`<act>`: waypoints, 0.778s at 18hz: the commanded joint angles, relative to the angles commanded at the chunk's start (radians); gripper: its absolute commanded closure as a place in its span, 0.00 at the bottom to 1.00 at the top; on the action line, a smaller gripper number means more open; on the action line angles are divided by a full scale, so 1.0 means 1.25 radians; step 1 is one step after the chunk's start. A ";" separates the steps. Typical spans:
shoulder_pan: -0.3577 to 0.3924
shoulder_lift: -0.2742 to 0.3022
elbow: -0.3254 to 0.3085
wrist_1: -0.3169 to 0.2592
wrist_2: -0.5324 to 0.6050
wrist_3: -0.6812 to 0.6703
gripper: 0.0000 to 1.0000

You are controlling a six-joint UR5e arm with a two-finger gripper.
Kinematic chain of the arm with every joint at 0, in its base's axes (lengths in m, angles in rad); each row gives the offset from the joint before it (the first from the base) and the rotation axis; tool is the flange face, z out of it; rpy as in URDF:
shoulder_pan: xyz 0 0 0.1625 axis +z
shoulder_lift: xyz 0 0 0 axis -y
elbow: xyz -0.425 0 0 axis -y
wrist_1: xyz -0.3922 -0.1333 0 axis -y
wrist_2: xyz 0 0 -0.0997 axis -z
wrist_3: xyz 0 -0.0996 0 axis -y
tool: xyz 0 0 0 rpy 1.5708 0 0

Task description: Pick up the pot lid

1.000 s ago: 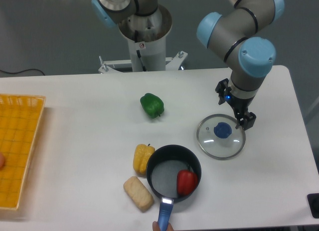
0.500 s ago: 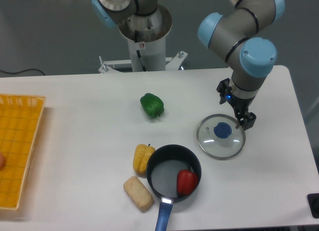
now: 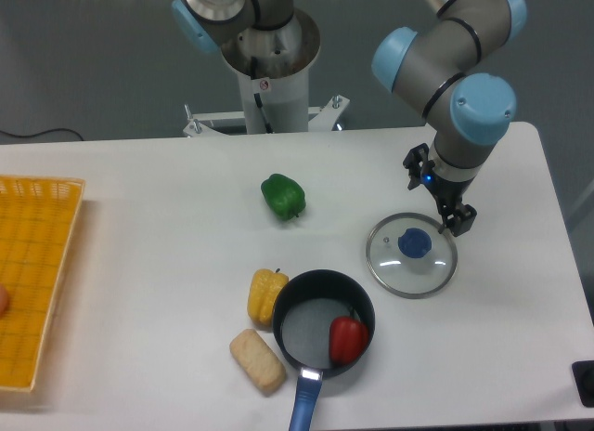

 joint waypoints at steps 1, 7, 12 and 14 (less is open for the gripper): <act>0.000 -0.013 0.000 0.007 0.001 -0.006 0.00; 0.001 -0.039 0.015 0.025 -0.006 -0.055 0.00; 0.011 -0.049 0.001 0.031 -0.058 -0.186 0.00; 0.009 -0.056 -0.002 0.032 -0.059 -0.278 0.00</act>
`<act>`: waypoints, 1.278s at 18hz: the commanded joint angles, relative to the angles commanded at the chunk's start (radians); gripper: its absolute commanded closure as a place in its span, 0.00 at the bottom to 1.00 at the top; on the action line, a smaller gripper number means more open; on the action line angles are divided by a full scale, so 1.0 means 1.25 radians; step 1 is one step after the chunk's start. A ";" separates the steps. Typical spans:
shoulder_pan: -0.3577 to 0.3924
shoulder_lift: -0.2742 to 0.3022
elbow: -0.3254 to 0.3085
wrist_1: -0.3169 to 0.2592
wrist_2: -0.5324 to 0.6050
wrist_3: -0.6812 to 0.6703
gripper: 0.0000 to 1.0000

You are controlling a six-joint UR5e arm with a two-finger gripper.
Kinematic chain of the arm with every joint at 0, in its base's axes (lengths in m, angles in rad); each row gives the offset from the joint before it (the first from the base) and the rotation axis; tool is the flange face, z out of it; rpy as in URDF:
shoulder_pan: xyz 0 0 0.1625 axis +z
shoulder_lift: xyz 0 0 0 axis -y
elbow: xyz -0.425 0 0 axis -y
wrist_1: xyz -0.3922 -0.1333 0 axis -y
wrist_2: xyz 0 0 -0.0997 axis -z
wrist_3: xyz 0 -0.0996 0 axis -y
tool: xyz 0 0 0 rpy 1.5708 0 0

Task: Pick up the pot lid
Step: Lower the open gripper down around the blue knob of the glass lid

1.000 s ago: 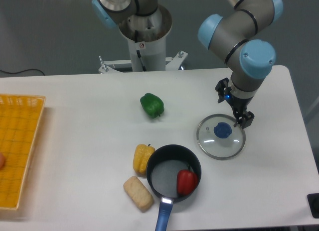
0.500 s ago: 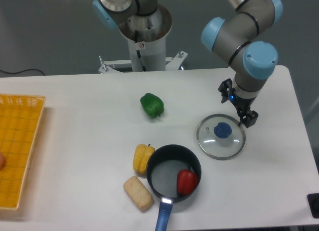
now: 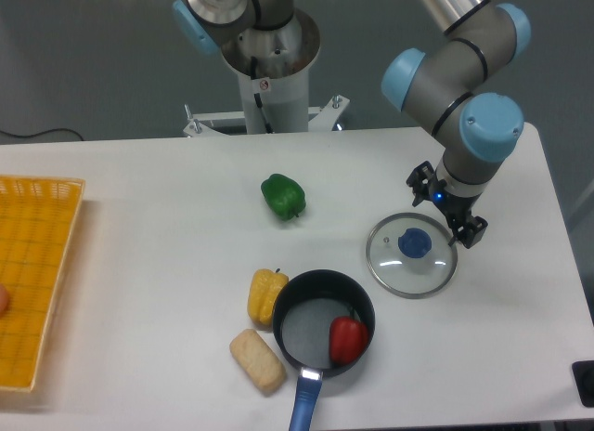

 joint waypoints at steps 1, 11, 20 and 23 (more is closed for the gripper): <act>-0.001 -0.007 0.000 0.001 0.001 -0.036 0.00; 0.001 -0.010 -0.022 0.034 -0.016 -0.143 0.00; -0.026 -0.034 -0.029 0.074 -0.016 -0.187 0.00; -0.027 -0.039 -0.040 0.091 -0.015 -0.186 0.00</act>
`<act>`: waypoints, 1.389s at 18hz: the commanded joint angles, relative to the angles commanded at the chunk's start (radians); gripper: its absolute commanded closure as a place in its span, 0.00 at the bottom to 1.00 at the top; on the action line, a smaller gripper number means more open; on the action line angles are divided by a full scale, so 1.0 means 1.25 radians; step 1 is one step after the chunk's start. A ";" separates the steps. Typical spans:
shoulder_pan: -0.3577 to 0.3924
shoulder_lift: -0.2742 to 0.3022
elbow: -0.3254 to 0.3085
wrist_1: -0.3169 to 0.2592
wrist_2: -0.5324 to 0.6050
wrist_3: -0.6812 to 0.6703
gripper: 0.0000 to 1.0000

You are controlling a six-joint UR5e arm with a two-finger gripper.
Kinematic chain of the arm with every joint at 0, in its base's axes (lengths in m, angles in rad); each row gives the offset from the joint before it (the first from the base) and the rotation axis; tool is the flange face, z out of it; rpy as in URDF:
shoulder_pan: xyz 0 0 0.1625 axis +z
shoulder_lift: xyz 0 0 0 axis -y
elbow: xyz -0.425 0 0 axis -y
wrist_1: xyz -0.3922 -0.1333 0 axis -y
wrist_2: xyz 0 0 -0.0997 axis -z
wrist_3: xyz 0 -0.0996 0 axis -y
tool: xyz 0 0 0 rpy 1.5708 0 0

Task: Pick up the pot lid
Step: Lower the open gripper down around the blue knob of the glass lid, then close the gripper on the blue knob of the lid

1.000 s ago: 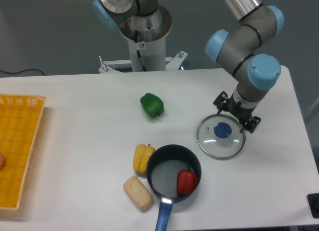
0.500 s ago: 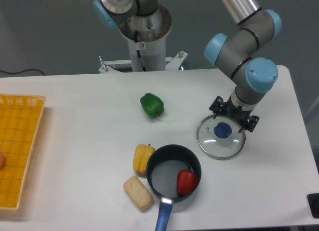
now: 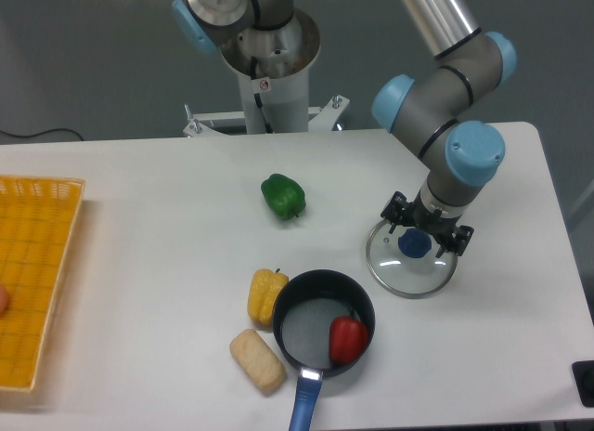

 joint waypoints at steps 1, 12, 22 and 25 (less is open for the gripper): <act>0.001 0.000 0.000 0.004 0.000 0.001 0.00; 0.000 -0.009 -0.015 0.033 0.002 0.011 0.00; 0.004 -0.009 -0.017 0.034 0.004 0.044 0.11; 0.005 -0.009 -0.017 0.034 0.005 0.044 0.25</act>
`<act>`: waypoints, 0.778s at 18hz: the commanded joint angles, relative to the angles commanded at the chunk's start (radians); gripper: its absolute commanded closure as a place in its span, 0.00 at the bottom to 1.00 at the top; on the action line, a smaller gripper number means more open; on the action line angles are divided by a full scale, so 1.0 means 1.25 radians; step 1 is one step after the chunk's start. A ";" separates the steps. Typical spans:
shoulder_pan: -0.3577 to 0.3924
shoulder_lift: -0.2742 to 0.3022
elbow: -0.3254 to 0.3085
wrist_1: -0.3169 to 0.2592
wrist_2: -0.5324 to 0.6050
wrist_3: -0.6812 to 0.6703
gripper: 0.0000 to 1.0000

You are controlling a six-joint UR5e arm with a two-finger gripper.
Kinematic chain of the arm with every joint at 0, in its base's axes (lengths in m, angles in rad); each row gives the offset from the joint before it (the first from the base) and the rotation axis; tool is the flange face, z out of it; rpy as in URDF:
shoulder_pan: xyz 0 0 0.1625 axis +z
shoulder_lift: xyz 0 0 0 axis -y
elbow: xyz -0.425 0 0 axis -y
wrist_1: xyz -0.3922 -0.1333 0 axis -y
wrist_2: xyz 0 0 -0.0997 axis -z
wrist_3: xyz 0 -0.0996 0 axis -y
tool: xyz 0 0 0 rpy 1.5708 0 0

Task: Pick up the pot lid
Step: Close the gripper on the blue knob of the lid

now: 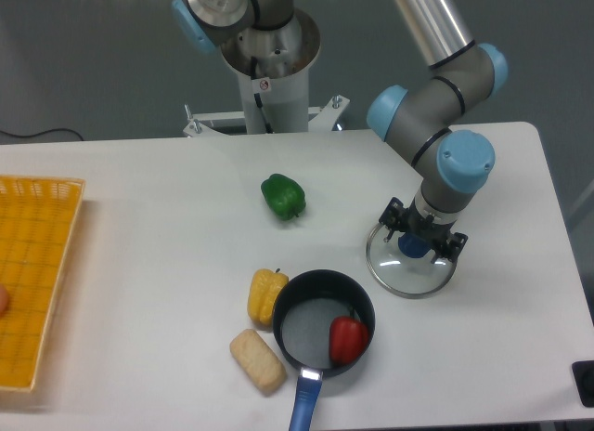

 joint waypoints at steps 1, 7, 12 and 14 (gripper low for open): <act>0.000 0.000 0.000 0.000 0.000 0.000 0.29; 0.000 0.000 0.000 0.001 0.000 0.001 0.45; 0.002 0.002 0.000 0.001 0.000 0.001 0.56; 0.004 0.004 0.000 0.000 0.000 0.001 0.59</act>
